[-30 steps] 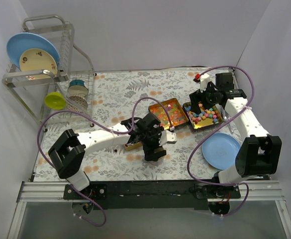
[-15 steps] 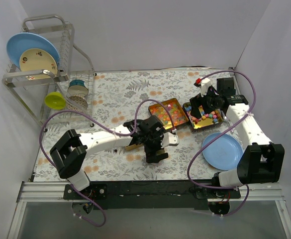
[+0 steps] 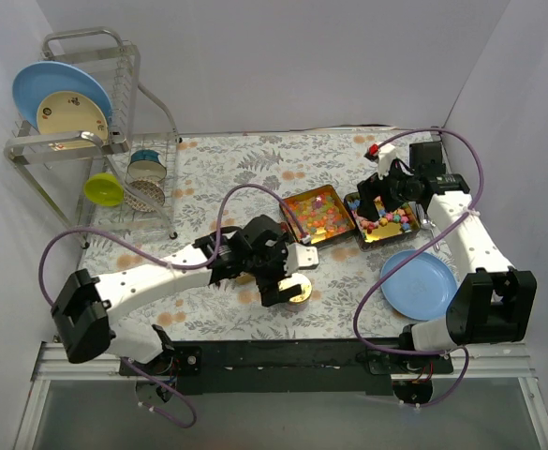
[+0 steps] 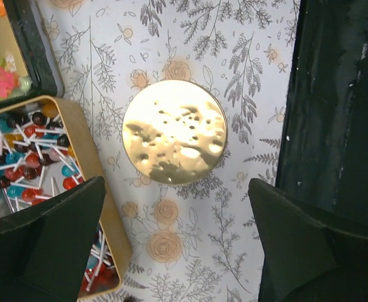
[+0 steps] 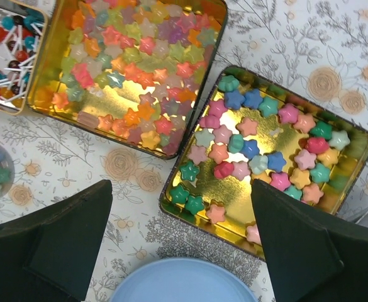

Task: Pack the candies
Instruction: Close the bottle lid on the packing bottle, then screw the bottle lid onto the packing bottle.

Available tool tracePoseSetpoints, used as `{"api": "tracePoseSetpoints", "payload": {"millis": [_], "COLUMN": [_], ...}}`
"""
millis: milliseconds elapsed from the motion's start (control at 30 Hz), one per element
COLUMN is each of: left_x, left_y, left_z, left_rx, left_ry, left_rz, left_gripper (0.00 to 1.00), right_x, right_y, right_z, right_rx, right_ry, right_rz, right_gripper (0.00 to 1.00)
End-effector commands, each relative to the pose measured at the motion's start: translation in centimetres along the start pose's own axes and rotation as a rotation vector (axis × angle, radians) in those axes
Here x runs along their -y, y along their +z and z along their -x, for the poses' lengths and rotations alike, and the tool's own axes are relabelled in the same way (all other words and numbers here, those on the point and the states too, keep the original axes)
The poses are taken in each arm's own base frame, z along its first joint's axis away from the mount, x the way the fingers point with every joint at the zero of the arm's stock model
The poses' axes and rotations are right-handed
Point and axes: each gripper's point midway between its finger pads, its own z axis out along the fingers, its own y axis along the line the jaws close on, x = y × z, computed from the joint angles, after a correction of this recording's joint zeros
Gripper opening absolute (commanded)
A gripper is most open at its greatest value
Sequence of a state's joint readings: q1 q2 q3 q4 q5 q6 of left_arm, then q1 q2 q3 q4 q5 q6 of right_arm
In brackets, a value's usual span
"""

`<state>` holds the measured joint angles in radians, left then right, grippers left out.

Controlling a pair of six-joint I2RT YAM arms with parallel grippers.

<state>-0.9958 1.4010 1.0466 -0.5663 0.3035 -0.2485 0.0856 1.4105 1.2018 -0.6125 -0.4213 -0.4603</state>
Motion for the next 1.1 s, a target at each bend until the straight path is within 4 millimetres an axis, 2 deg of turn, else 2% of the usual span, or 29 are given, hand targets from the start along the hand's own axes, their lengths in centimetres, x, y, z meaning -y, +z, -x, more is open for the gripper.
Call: {"api": "tracePoseSetpoints", "payload": {"millis": [0,33,100,133,167,200,233,267,300,333,367,400,433,467,500,533,567,633,667,733,767,800,867,1067], "left_x": [1.0,0.6,-1.4,-2.4,-4.7,-5.2,-5.8,-7.3,-6.6,-7.0,-6.8,-6.2,-5.6,-5.1,-4.9,-4.2,-4.0,-3.6,-3.5,-4.1,-3.5,-3.7,-2.6,0.4], "left_y": [-2.0,-2.2,-2.8,-3.3,-4.1,-4.2,-4.6,-5.4,-4.9,-5.2,-5.2,-5.0,-4.4,-4.5,-4.5,-4.0,-4.6,-4.9,-5.7,-6.7,-6.0,-6.5,-5.2,-3.5], "left_z": [-1.0,-0.5,-1.1,-0.6,-1.4,-2.5,-2.4,-3.2,-4.3,-3.7,-3.8,-3.7,-4.4,-4.3,-4.2,-5.0,-4.7,-4.7,-4.4,-3.8,-4.9,-4.2,-4.2,-2.9], "left_rx": [0.059,0.094,0.135,0.192,0.220,0.227,0.275,0.307,0.307,0.365,0.385,0.396,0.403,0.421,0.437,0.425,0.458,0.502,0.543,0.622,0.622,0.661,0.648,0.676], "left_ry": [-0.072,-0.144,-0.309,-0.461,-0.602,-0.703,-0.841,-0.927,-0.993,-1.018,-1.076,-1.092,-1.107,-1.121,-1.111,-1.110,-1.034,-0.924,-0.860,-0.713,-0.678,-0.566,-0.497,-0.245], "left_rz": [-0.003,0.018,0.082,0.116,0.181,0.187,0.190,0.219,0.181,0.165,0.142,0.103,0.085,0.064,0.054,0.042,0.045,0.049,0.073,0.146,0.161,0.200,0.185,0.131], "left_gripper": [0.98,0.98,0.98,0.98,0.98,0.98,0.95,0.92,0.86,0.83,0.81,0.74,0.70,0.67,0.68,0.71,0.75,0.83,0.84,0.88,0.89,0.90,0.91,0.92], "right_x": [-2.3,-3.8,-5.9,-8.3,-9.9,-11.1,-13.3,-14.7,-15.8,-17.8,-18.7,-19.7,-21.5,-22.1,-22.9,-23.8,-24.1,-24.5,-24.6,-24.7,-24.7,-24.7,-24.8,-25.9], "right_y": [-0.6,-0.5,-0.2,0.1,0.0,0.1,0.3,0.3,0.5,0.7,1.0,1.2,1.3,1.6,1.8,1.9,2.3,2.8,3.1,3.6,3.9,4.2,4.6,4.8], "right_z": [2.5,2.7,2.7,2.6,2.5,2.6,2.5,2.1,1.7,1.1,0.1,-0.7,-1.4,-2.6,-3.3,-3.9,-4.5,-5.0,-5.5,-6.1,-6.4,-6.9,-7.5,-8.4], "right_rx": [0.062,0.053,0.043,0.024,0.024,0.023,0.017,0.004,-0.011,-0.031,-0.067,-0.088,-0.101,-0.136,-0.152,-0.169,-0.191,-0.206,-0.221,-0.237,-0.245,-0.256,-0.267,-0.285], "right_ry": [-0.070,-0.095,-0.178,-0.223,-0.253,-0.276,-0.315,-0.329,-0.350,-0.408,-0.433,-0.469,-0.542,-0.569,-0.594,-0.620,-0.611,-0.602,-0.601,-0.621,-0.633,-0.649,-0.671,-0.726], "right_rz": [0.135,0.179,0.245,0.309,0.363,0.399,0.457,0.503,0.535,0.585,0.607,0.636,0.683,0.698,0.718,0.738,0.752,0.772,0.782,0.788,0.787,0.796,0.802,0.842], "right_gripper": [0.98,0.97,0.90,0.86,0.81,0.71,0.66,0.60,0.47,0.38,0.30,0.27,0.26,0.26,0.26,0.29,0.34,0.34,0.34,0.34,0.34,0.34,0.34,0.34]}}
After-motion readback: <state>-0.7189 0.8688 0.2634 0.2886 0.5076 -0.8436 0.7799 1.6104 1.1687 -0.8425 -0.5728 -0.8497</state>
